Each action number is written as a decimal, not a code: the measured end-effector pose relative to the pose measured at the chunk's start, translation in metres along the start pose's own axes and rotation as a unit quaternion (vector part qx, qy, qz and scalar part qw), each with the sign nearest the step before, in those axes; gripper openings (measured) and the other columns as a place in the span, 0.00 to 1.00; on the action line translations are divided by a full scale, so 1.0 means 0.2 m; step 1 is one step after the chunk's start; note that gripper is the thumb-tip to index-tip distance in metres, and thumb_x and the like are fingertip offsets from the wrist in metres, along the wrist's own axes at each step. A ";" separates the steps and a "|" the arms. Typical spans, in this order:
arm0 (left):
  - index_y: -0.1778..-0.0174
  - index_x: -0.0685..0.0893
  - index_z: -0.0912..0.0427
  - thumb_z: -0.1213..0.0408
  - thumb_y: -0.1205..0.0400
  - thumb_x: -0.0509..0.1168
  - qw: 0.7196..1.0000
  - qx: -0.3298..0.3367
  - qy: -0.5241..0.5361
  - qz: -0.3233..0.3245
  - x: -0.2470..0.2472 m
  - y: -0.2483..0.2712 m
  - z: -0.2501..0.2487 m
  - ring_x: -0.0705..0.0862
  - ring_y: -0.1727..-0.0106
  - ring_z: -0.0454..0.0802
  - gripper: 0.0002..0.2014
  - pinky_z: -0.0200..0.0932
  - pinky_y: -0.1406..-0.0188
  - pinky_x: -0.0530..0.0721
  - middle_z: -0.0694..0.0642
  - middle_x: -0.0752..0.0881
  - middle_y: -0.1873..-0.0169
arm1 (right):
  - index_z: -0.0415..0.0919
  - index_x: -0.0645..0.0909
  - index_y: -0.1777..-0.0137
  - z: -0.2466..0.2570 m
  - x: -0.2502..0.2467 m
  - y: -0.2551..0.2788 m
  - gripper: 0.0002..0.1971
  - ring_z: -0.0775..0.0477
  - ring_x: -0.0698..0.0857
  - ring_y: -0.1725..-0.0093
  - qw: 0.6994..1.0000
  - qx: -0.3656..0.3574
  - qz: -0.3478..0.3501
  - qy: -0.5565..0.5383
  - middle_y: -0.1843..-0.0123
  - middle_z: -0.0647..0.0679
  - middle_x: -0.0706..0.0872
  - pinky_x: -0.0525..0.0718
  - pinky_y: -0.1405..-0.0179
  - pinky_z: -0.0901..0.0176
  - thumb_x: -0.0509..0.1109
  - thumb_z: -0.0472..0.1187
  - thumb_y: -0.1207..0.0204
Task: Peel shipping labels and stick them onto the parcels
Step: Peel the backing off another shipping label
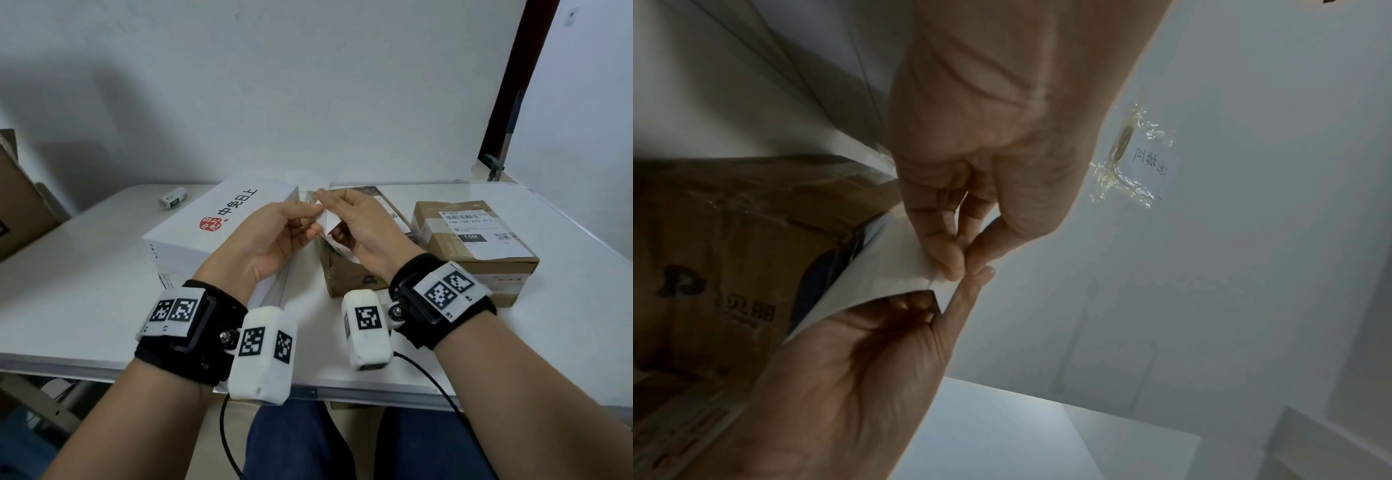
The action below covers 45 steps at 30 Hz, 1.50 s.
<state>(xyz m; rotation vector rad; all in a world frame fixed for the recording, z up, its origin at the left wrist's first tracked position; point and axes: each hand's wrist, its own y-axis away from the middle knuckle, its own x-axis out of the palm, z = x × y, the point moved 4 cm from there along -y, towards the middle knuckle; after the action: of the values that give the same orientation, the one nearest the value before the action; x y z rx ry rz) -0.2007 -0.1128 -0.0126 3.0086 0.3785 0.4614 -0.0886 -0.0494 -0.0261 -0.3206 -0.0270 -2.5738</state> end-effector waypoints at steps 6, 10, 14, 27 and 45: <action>0.71 0.83 0.61 0.74 0.24 0.69 1.000 0.007 -0.006 -0.022 -0.05 0.00 -0.02 0.79 0.74 0.44 0.10 0.29 0.74 0.82 0.54 0.79 0.74 | 0.43 0.80 0.64 0.00 -0.02 0.00 0.09 0.55 0.73 0.77 0.999 -0.013 -0.021 -0.025 0.67 0.47 0.80 0.76 0.78 0.71 0.73 0.42 0.23; 0.69 0.82 0.60 0.72 0.22 0.69 0.998 0.004 -0.058 -0.017 -0.06 0.01 -0.02 0.79 0.76 0.42 0.09 0.29 0.78 0.80 0.52 0.79 0.74 | 0.41 0.82 0.56 0.00 -0.02 0.01 0.06 0.59 0.73 0.80 1.000 0.007 -0.021 -0.022 0.69 0.50 0.80 0.74 0.81 0.72 0.71 0.43 0.21; 0.59 0.82 0.61 0.74 0.20 0.68 0.989 0.011 -0.150 -0.001 -0.05 0.02 -0.05 0.76 0.81 0.38 0.05 0.26 0.84 0.75 0.50 0.82 0.75 | 0.44 0.83 0.52 0.01 -0.01 0.01 0.08 0.56 0.79 0.71 0.998 0.007 -0.007 0.070 0.64 0.50 0.83 0.78 0.73 0.68 0.66 0.45 0.17; 0.68 0.79 0.57 0.66 0.20 0.69 0.988 0.033 -0.148 0.039 0.01 -0.01 -0.08 0.78 0.75 0.42 0.11 0.29 0.78 0.78 0.49 0.79 0.75 | 0.40 0.82 0.46 0.02 -0.01 0.01 0.07 0.53 0.79 0.62 1.000 0.023 0.005 -0.004 0.57 0.44 0.82 0.75 0.73 0.68 0.67 0.41 0.20; 0.60 0.84 0.58 0.55 0.23 0.73 0.919 0.197 -0.333 -0.069 -0.01 0.01 -0.13 0.76 0.78 0.44 0.10 0.35 0.76 0.75 0.50 0.79 0.77 | 0.38 0.85 0.44 0.01 -0.04 0.04 0.11 0.56 0.84 0.57 0.995 -0.051 0.000 0.081 0.51 0.48 0.88 0.82 0.67 0.69 0.66 0.43 0.18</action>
<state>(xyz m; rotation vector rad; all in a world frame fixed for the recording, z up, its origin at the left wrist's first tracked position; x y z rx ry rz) -0.2108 -0.1149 0.0118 3.2092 0.6681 -0.7272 -0.0772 -0.0510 -0.0270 -0.1484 0.1645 -2.5984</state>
